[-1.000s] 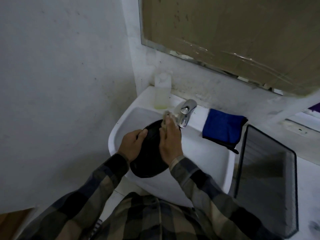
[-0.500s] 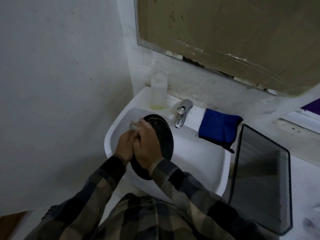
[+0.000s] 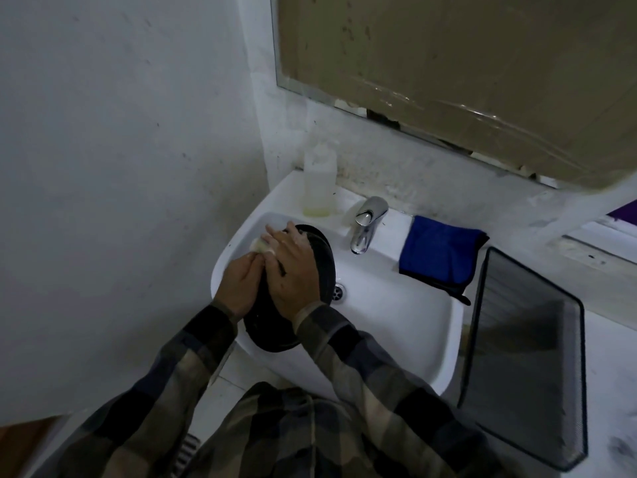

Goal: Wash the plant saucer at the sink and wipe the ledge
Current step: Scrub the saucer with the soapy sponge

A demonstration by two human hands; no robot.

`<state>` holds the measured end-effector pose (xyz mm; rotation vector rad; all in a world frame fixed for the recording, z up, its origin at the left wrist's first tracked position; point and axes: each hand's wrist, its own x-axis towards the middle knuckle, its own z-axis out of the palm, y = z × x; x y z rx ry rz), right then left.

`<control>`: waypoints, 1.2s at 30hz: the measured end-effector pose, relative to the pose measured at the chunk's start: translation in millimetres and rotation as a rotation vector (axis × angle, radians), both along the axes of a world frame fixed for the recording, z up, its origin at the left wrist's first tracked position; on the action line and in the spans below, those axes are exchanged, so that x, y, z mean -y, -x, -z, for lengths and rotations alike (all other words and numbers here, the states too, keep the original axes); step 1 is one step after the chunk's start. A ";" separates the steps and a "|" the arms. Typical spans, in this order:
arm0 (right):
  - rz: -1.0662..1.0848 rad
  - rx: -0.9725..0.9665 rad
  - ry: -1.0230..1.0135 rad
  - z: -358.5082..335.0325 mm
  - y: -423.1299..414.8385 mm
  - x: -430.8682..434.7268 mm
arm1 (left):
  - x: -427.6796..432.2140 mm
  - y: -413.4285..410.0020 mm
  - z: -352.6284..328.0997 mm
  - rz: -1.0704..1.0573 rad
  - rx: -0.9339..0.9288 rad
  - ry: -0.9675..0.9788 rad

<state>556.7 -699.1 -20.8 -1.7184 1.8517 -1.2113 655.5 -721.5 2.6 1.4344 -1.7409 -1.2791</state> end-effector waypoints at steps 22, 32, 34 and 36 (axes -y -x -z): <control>-0.051 0.005 -0.006 4.3 28.7 4.3 | 8.5 29.3 11.8 -0.020 -0.096 -0.217; 0.240 0.358 -0.340 45.6 75.4 -13.1 | -2.8 -1.0 19.7 -0.140 -0.199 -0.292; 0.340 0.434 -0.421 53.7 75.1 -23.0 | -3.5 0.6 18.1 -0.242 -0.278 -0.342; 0.415 0.477 -0.486 62.7 67.8 -31.9 | -3.0 5.5 18.9 -0.378 -0.352 -0.408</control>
